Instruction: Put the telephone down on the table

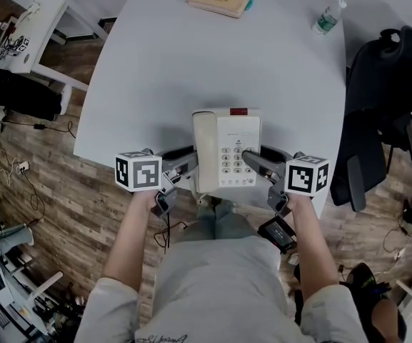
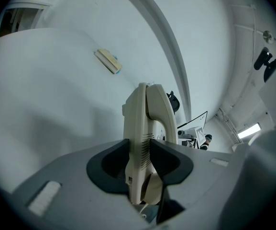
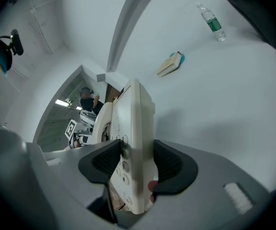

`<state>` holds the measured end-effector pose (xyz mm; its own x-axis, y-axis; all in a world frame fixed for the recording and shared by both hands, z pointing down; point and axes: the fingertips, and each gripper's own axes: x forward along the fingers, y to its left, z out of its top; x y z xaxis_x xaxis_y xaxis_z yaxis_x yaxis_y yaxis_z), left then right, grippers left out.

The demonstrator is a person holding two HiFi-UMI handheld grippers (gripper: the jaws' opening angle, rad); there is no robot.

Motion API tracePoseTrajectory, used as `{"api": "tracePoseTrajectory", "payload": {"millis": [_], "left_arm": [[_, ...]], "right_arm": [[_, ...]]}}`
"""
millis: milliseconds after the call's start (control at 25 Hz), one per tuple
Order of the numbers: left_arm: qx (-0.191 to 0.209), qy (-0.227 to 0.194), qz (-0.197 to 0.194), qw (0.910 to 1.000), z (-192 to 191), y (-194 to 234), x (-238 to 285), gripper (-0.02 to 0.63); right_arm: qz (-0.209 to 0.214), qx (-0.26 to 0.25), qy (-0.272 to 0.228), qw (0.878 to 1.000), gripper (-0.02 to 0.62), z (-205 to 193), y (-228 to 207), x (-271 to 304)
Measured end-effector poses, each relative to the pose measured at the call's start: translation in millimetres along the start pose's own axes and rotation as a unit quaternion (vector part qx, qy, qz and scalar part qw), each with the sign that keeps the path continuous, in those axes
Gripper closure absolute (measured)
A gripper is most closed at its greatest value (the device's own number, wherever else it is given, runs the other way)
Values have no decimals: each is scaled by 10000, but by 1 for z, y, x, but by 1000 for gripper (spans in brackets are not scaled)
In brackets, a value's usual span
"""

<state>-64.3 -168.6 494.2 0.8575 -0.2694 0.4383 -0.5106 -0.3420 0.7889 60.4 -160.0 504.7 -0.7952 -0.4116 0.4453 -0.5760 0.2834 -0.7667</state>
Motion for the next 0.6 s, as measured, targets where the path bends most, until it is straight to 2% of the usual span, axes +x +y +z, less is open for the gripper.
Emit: {"api": "tracePoseTrajectory", "payload": {"millis": [600], "left_arm": [[-176, 80, 118, 9997, 3, 29, 10, 457]], "right_arm": [[36, 213, 154, 9996, 370, 1, -22, 24]]}}
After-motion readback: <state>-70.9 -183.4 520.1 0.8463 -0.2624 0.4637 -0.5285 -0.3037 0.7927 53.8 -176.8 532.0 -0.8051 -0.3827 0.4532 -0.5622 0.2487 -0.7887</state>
